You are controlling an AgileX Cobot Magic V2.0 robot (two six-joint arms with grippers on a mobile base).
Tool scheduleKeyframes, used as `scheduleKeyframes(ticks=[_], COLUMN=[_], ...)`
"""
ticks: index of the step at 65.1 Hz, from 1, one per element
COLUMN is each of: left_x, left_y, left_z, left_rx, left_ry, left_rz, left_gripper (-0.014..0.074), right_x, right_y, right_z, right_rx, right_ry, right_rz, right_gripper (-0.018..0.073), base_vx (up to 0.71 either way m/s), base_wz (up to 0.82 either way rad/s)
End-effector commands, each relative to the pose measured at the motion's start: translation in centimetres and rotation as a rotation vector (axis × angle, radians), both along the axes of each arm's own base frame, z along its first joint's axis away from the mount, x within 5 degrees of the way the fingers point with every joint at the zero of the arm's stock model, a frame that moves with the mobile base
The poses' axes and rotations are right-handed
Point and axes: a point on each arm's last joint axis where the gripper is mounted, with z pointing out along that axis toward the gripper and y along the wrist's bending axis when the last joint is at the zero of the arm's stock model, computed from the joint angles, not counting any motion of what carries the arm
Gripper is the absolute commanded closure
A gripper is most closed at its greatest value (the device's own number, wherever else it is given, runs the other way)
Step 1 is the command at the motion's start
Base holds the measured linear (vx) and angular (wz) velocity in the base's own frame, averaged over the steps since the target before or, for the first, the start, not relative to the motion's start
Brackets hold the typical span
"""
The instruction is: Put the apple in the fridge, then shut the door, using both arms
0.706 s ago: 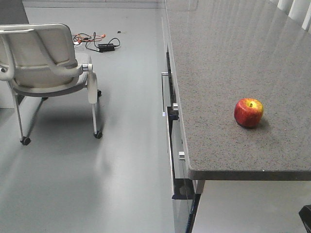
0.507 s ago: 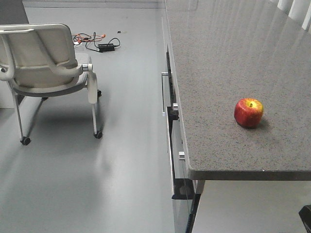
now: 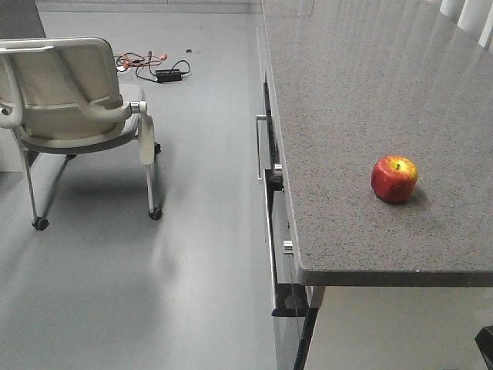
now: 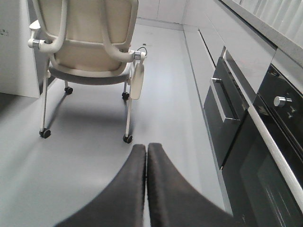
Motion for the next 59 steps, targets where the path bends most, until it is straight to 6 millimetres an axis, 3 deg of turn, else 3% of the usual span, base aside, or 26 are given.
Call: scheduleKeyframes(ticks=[1,33,46,59], left_x=[0.1,0.1,0.1,0.1], left_y=[-0.1,-0.1,-0.1,-0.1], left_z=[-0.3,-0.3,-0.3,-0.3], left_rx=[-0.003,-0.003,-0.003,-0.003], left_ry=[-0.057,-0.057,-0.057,-0.057], left_rz=[-0.012,-0.012,-0.012,-0.012], left_gripper=[0.0604,0.0604,0.0604,0.0604], right_x=[0.2,0.2,0.3,0.4], right_y=[-0.3,-0.4,-0.7,-1.4], right_z=[0.0,0.2,1.1,1.8], right_rx=[-0.076,-0.062,0.4,0.535], right_ry=[-0.039,-0.063,-0.116,-0.191], right_rz=[-0.026,-0.041,-0.128,-0.206], right_gripper=[0.0566,0.0566,0.0566,0.0566], base_vx=[0.0,0.0,0.0,0.0], base_wz=[0.0,0.0,0.0,0.0])
